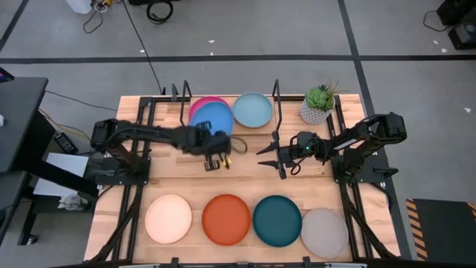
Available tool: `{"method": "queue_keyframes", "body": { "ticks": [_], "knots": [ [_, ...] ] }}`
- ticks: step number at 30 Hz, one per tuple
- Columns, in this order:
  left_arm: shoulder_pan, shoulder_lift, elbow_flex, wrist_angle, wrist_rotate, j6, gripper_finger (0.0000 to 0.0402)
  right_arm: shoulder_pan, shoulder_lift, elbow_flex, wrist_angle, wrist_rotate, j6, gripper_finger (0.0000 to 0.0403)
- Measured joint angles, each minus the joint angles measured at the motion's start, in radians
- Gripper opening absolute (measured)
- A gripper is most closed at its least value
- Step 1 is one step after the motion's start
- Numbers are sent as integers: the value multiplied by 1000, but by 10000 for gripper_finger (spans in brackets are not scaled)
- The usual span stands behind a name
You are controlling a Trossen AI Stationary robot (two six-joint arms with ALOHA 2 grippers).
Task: Place and stack plates onto a shelf
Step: Stack the blue plate on the top of pink plate on the shelf, then stack the orange plate on the top of blue plate on the shelf
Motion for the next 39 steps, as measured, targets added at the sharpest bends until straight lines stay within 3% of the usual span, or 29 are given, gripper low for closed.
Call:
{"method": "queue_keyframes", "body": {
  "ticks": [9, 16, 25, 29, 31, 36, 39],
  "knots": [
    [245, 0, -51, 89, 128, 305, 14, 89, 0, 0, -50, 43, 13, 169],
    [314, 0, -88, 105, 163, 348, 23, 146, 0, 0, -62, 144, 13, 169],
    [278, -2, -87, 127, 61, 356, 141, 167, 0, 0, -64, 167, 11, 169],
    [242, -4, -48, 88, 50, 323, 161, 167, 0, 0, -64, 167, 8, 169],
    [213, -6, -23, 75, 94, 273, 162, 167, 0, 0, -65, 168, 4, 169],
    [122, -6, 4, 20, 380, 54, 155, 167, 0, 0, -85, 217, 1, 169],
    [54, -2, 4, -37, 475, -119, 153, 167, 0, 0, -88, 249, -4, 169]
  ]
}}
